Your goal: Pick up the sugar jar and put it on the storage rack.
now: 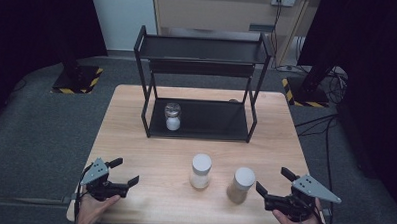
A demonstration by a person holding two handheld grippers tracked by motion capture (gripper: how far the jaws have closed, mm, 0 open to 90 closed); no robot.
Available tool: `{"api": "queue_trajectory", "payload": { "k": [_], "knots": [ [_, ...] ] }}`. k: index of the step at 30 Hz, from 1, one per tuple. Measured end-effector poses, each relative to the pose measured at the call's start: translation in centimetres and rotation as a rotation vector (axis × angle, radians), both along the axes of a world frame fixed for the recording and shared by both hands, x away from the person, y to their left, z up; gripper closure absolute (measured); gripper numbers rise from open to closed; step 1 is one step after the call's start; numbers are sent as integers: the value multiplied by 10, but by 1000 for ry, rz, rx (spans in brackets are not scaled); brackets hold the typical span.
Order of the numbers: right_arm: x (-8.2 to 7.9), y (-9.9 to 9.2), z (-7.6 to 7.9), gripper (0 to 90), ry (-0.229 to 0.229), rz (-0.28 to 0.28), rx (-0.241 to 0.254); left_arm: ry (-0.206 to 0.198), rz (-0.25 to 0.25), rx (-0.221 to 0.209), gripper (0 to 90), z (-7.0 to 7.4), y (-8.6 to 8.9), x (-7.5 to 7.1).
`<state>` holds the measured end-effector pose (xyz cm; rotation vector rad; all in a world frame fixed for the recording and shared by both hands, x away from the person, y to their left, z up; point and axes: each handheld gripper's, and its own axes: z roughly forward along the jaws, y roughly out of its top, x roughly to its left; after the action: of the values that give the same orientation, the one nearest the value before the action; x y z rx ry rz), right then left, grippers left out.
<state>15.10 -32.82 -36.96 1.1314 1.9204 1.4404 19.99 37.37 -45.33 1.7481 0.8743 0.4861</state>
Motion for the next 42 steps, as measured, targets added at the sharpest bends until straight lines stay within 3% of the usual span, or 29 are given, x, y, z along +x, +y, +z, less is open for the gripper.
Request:
{"api": "queue_trajectory", "payload": {
  "k": [4,7,9,17,22,27,34,42],
  "knots": [
    [10,17,13,19,9,38,-32,2,-3,3,50,0,-1,0],
    [18,20,14,21,34,64,-7,2,-2,3,50,0,-1,0],
    [26,31,18,21,44,81,-22,4,0,0,50,0,0,1],
    [44,55,24,38,63,134,-34,3,-7,5,52,0,0,1],
    [59,77,25,41,99,172,-41,-3,-10,11,50,0,-1,1],
    [65,97,25,50,102,179,-77,0,-13,10,51,0,-1,1],
    [73,112,23,59,126,198,-87,-1,-14,9,51,0,-1,1],
    [78,141,17,91,130,190,-150,0,-16,11,52,1,-1,1]
  ]
}}
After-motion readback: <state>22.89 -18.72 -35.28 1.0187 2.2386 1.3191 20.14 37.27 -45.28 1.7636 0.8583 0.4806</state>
